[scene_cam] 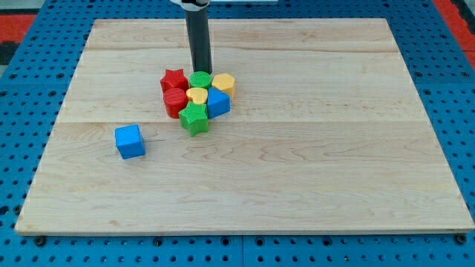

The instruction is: Place the blue cube to the bottom left of the red star

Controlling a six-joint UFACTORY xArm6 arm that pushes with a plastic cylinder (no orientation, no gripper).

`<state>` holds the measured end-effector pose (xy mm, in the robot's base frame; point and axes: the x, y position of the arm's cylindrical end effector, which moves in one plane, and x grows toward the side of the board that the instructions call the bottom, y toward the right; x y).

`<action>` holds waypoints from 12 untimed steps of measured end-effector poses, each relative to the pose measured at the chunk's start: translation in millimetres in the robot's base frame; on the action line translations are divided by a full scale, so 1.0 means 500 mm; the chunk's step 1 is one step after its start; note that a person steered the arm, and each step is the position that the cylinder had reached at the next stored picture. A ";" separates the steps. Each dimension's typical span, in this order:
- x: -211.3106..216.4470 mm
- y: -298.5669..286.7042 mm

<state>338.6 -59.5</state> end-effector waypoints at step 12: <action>0.394 -0.171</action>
<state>535.8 -144.7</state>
